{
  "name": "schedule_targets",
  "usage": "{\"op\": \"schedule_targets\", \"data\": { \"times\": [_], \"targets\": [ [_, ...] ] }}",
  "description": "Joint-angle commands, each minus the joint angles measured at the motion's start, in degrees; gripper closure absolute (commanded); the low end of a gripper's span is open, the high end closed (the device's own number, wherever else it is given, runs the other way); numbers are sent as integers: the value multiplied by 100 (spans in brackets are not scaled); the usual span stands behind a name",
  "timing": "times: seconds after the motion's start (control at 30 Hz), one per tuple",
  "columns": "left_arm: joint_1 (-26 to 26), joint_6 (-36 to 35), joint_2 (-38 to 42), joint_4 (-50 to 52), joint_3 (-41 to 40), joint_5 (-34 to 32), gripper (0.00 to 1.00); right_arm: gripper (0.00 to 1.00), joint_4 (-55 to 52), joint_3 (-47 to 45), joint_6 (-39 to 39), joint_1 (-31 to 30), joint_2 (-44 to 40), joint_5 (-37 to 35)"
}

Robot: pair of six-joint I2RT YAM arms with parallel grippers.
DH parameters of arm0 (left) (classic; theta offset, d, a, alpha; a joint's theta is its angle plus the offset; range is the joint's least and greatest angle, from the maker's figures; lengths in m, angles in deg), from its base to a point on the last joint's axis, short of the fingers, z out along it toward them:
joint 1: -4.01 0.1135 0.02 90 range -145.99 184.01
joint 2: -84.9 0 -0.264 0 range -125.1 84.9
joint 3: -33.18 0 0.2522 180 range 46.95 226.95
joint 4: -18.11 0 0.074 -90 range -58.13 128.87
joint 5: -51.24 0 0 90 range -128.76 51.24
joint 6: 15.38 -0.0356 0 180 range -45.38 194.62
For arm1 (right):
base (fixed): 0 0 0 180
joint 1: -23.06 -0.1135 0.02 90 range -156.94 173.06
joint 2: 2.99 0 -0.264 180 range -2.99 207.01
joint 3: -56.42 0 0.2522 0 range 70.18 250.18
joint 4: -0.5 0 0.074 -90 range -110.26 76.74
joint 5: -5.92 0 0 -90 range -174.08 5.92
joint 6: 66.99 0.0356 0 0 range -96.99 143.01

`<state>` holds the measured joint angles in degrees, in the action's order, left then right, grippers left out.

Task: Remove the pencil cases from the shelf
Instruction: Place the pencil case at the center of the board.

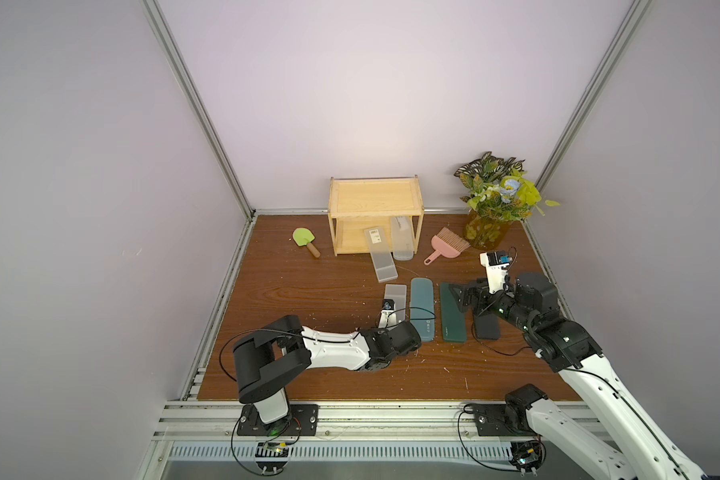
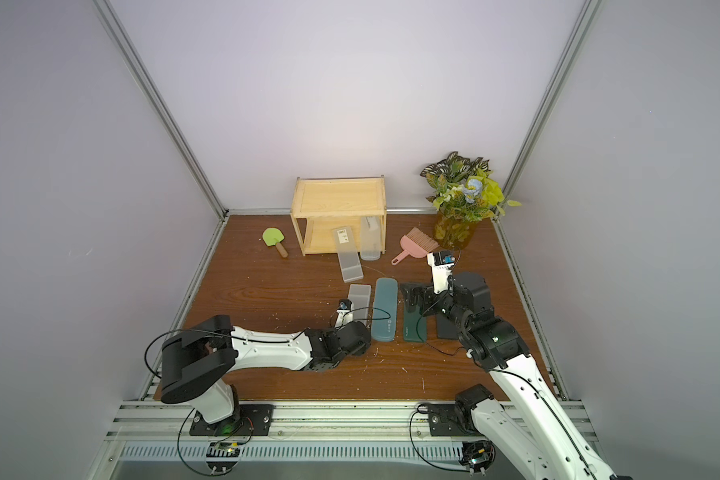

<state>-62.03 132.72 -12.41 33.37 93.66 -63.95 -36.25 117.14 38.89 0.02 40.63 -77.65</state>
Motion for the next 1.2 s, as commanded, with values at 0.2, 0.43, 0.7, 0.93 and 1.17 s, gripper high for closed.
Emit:
{"op": "schedule_targets", "data": {
  "times": [0.2, 0.43, 0.7, 0.93, 1.17],
  "targets": [
    [92, 36, -173, 374, 39, 1, 40, 1, 58, 137, 38, 10, -8, -44],
    [170, 52, -209, 369, 45, 25, 38, 1, 65, 90, 12, 6, 24, -48],
    [245, -10, -239, 373, 96, 56, 30, 1, 83, 76, -15, 11, 90, -56],
    [247, -52, -254, 379, 141, 70, 15, 1, 119, 31, -33, 11, 130, -63],
    [245, -380, 365, 525, 424, 36, 10, 1, 184, 9, -50, 6, 190, -90]
  ]
}}
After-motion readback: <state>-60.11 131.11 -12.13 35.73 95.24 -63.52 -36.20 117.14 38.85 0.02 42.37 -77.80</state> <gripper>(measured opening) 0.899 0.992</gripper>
